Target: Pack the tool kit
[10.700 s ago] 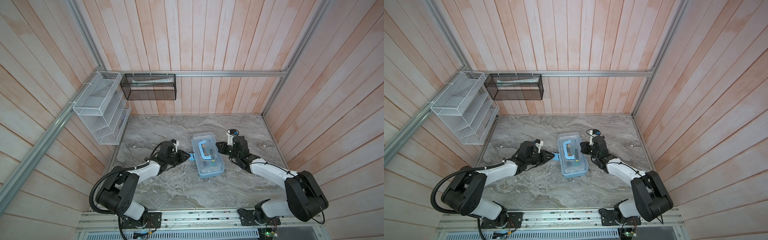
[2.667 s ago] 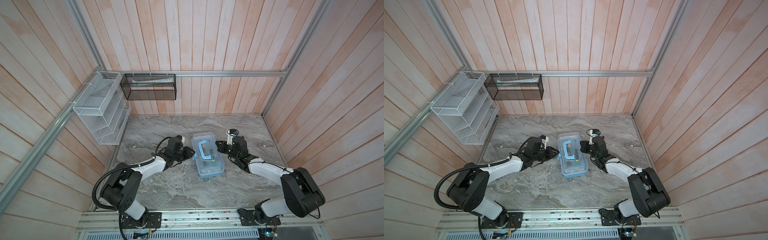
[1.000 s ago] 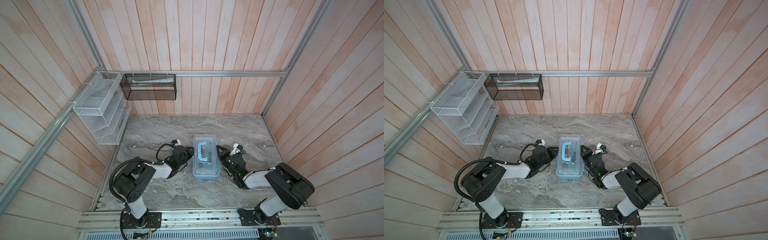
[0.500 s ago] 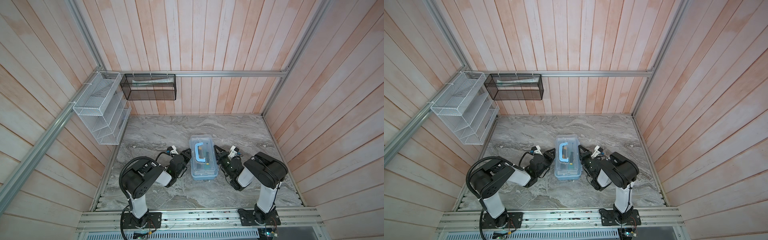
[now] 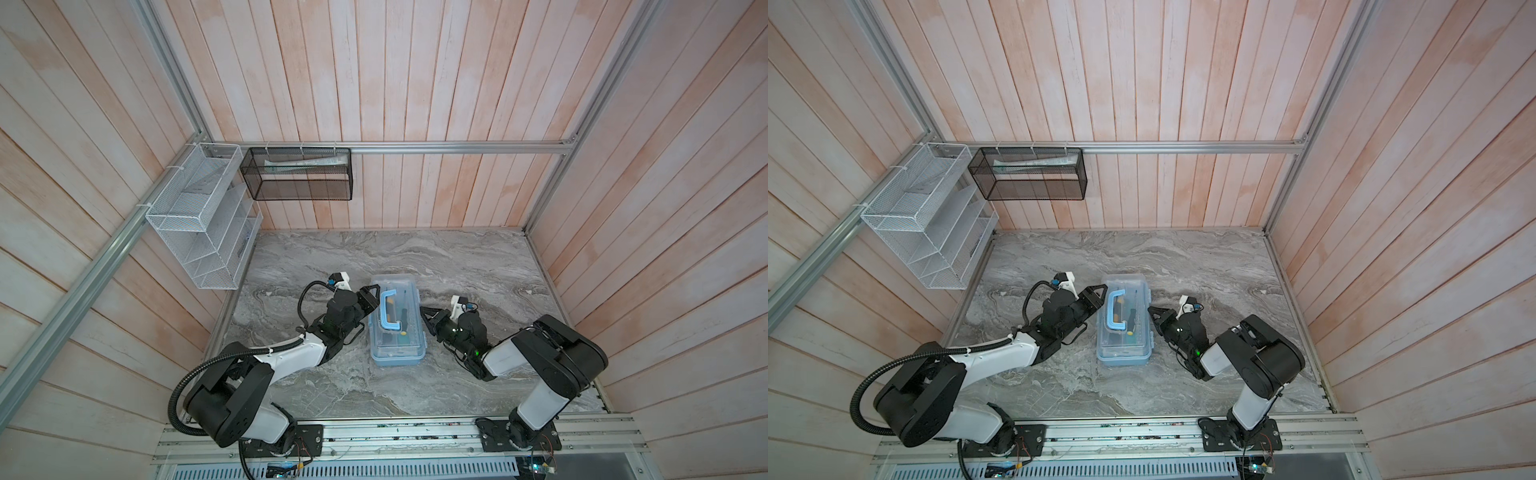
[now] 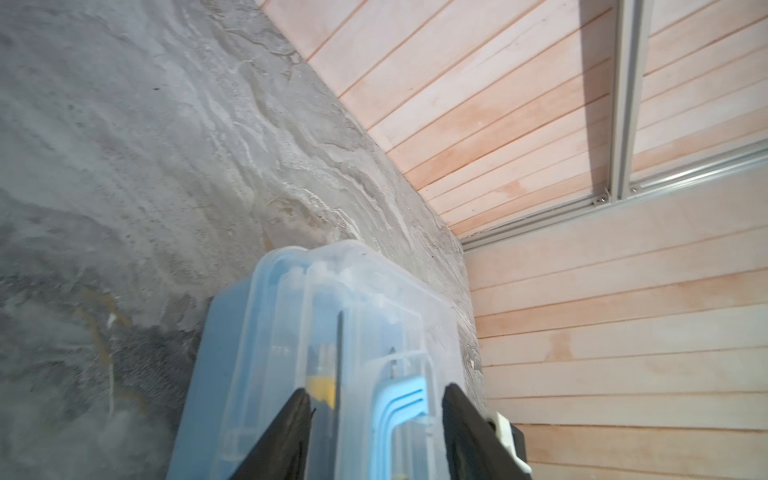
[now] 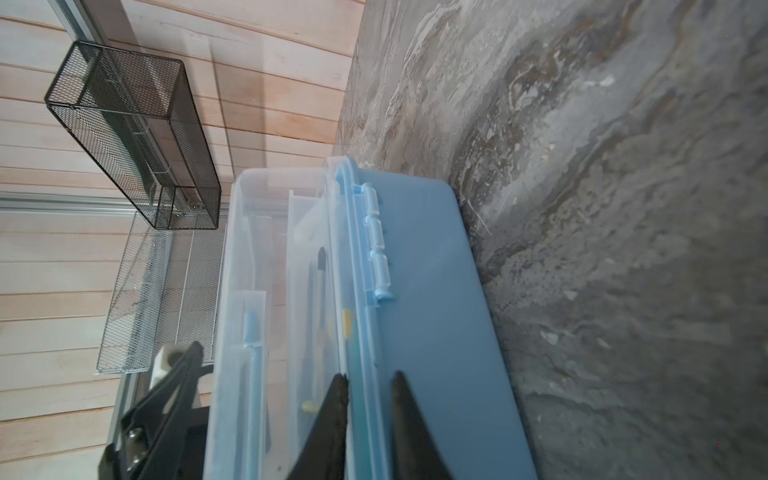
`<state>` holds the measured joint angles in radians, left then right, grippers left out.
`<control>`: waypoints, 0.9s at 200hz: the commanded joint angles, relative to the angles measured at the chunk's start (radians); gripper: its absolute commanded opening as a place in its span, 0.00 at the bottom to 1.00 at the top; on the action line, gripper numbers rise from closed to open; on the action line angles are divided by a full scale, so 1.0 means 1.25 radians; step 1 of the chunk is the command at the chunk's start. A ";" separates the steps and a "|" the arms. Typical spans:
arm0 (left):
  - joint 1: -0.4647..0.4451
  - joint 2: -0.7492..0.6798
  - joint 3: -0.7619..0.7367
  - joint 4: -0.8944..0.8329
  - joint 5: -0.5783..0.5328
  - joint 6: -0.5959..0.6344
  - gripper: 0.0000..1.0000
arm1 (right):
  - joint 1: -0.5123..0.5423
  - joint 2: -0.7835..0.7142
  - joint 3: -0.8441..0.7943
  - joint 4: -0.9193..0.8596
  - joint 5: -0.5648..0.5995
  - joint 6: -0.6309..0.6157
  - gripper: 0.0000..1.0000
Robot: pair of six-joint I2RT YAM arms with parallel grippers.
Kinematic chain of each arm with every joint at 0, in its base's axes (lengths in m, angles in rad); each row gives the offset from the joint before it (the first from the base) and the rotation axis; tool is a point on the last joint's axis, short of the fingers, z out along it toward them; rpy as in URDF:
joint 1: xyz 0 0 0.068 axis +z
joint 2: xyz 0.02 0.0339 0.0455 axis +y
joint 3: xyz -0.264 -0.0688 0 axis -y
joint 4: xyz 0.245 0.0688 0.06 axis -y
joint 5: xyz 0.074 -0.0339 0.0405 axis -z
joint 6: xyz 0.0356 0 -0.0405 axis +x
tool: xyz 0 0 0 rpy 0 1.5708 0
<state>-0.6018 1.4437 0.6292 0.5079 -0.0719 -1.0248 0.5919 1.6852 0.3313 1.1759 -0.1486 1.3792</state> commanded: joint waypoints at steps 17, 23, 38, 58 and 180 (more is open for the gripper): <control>0.094 -0.041 0.067 -0.156 0.048 0.114 0.81 | -0.116 -0.119 0.062 -0.352 -0.091 -0.169 0.30; 0.106 -0.049 0.074 -0.170 0.048 0.129 0.88 | -0.131 -0.149 0.074 -0.394 -0.086 -0.200 0.33; 0.137 -0.065 0.100 -0.209 0.043 0.184 1.00 | -0.165 -0.230 0.104 -0.490 -0.056 -0.275 0.44; 0.154 -0.072 0.153 -0.291 -0.026 0.290 1.00 | -0.198 -0.330 0.146 -0.590 0.004 -0.395 0.85; 0.375 -0.026 -0.232 0.319 -0.295 0.803 1.00 | -0.200 -0.379 0.142 -0.543 0.339 -0.811 0.98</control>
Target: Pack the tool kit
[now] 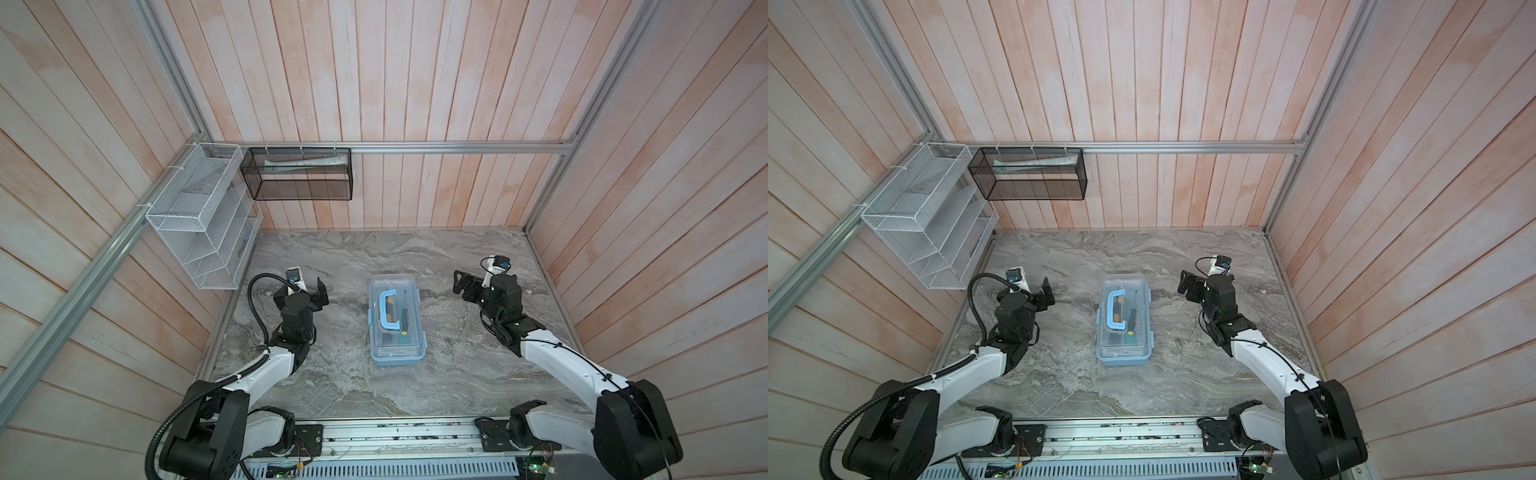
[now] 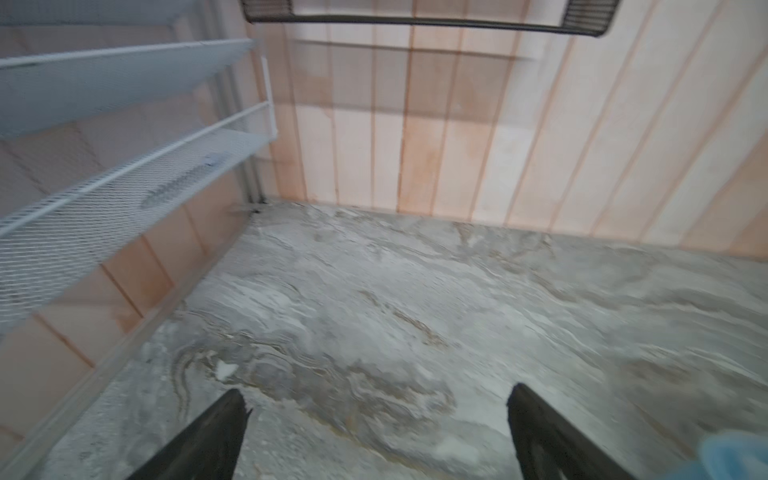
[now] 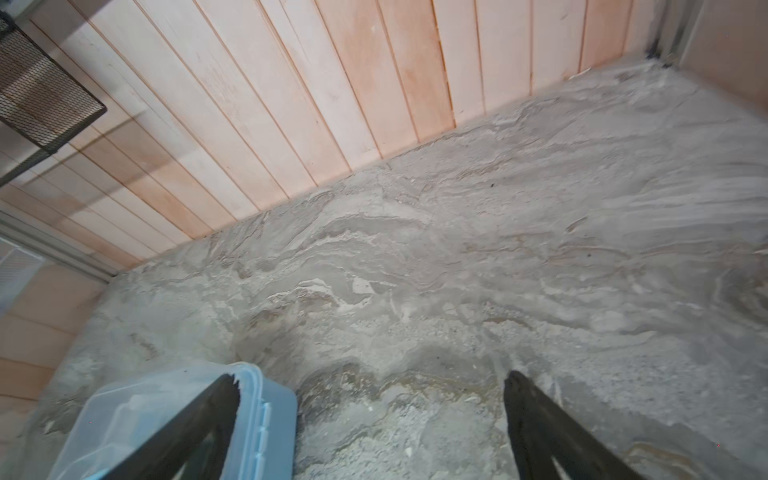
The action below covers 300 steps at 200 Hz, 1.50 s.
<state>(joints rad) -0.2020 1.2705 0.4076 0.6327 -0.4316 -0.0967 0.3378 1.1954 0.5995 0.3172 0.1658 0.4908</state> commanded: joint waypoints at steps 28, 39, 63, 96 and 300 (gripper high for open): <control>0.122 0.181 -0.073 0.323 0.098 0.037 1.00 | 0.010 0.033 -0.127 0.250 0.171 -0.194 0.98; 0.141 0.169 -0.077 0.304 0.149 0.027 1.00 | 0.003 0.044 -0.124 0.252 0.217 -0.239 0.98; 0.171 0.229 -0.126 0.459 0.218 0.024 1.00 | -0.043 0.082 -0.129 0.322 0.302 -0.302 0.98; 0.171 0.216 -0.115 0.416 0.216 0.021 1.00 | -0.110 0.154 -0.109 0.364 0.311 -0.355 0.98; 0.162 0.216 -0.095 0.374 0.208 0.026 1.00 | -0.282 0.258 -0.292 0.721 0.009 -0.346 0.98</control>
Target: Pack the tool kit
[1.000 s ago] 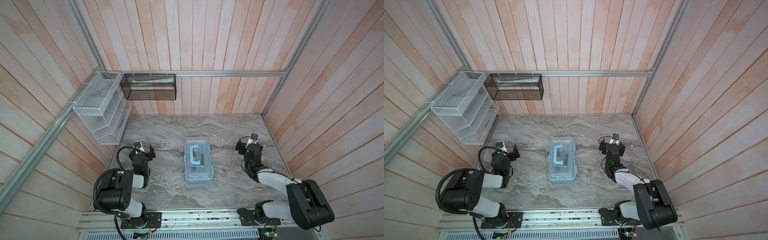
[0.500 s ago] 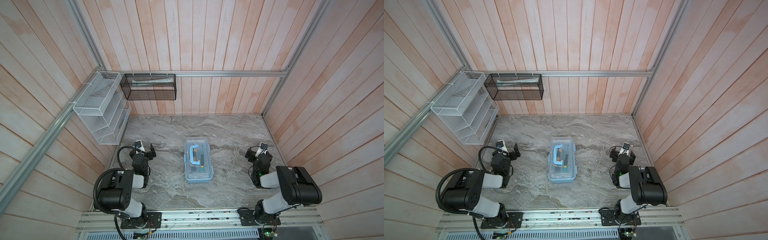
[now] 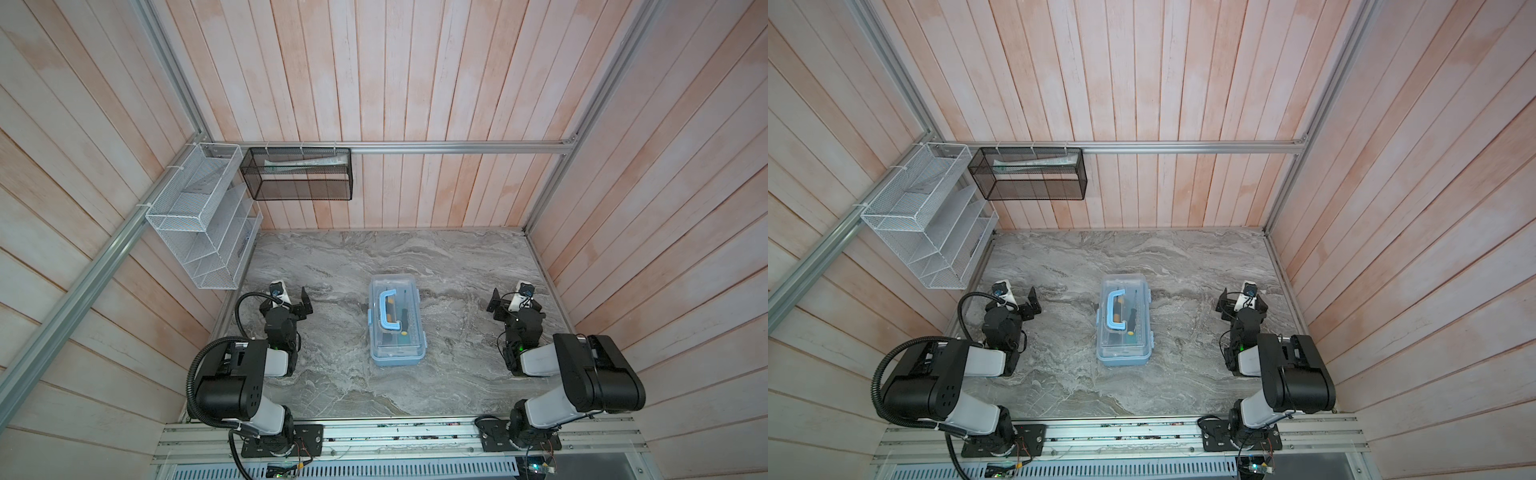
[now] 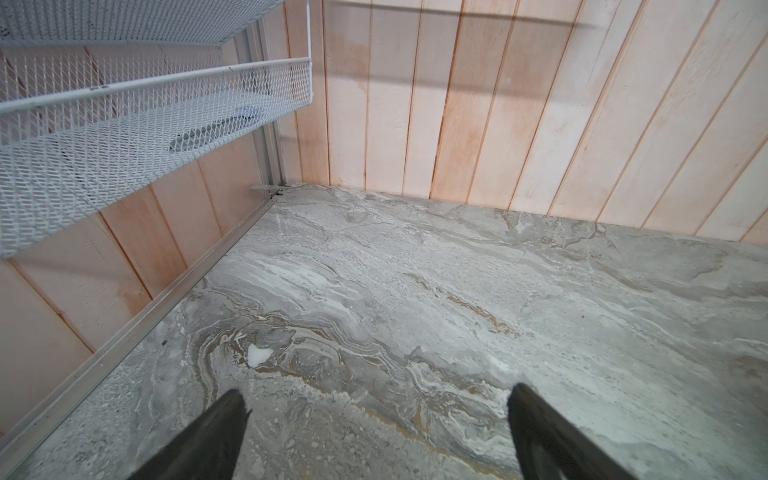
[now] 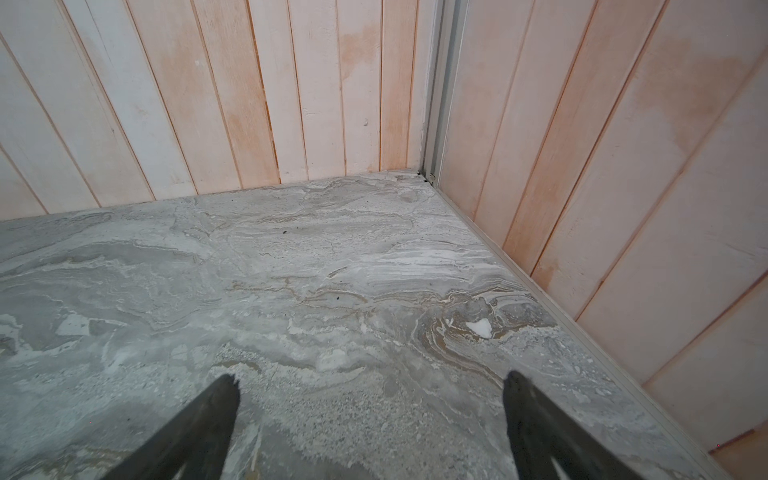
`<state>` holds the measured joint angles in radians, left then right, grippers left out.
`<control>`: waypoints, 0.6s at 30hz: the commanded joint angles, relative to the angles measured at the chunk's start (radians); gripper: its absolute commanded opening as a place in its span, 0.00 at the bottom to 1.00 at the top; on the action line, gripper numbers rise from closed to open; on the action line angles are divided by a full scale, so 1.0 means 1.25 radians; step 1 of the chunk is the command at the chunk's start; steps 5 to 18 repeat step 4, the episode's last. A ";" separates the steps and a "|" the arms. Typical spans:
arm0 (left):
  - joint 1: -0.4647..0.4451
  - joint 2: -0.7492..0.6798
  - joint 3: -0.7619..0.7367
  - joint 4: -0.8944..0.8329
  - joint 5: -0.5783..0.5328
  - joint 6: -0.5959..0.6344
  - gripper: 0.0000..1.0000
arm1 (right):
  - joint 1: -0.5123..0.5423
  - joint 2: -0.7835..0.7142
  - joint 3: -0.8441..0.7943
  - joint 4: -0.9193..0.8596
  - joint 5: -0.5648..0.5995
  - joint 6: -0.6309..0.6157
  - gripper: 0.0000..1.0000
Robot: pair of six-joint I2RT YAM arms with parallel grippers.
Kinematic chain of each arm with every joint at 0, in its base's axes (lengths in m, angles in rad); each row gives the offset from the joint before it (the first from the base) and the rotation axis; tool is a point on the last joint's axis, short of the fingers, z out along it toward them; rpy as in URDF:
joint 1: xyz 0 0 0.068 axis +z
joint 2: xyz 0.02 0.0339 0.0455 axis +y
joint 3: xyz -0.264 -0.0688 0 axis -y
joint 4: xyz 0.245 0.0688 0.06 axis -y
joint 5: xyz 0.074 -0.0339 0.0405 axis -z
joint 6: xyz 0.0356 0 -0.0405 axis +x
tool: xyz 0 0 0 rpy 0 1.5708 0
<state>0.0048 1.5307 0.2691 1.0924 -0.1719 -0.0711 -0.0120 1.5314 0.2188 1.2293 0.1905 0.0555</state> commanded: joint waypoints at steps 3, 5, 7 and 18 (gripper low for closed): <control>-0.004 0.008 0.014 0.008 0.000 0.005 1.00 | -0.003 -0.009 0.014 -0.008 -0.010 0.001 0.98; -0.004 0.008 0.014 0.012 -0.001 0.005 1.00 | -0.002 -0.009 0.014 -0.008 -0.010 0.002 0.98; -0.004 0.008 0.014 0.012 -0.001 0.005 1.00 | -0.002 -0.009 0.014 -0.008 -0.010 0.002 0.98; -0.004 0.008 0.014 0.012 -0.001 0.005 1.00 | -0.002 -0.009 0.014 -0.008 -0.010 0.002 0.98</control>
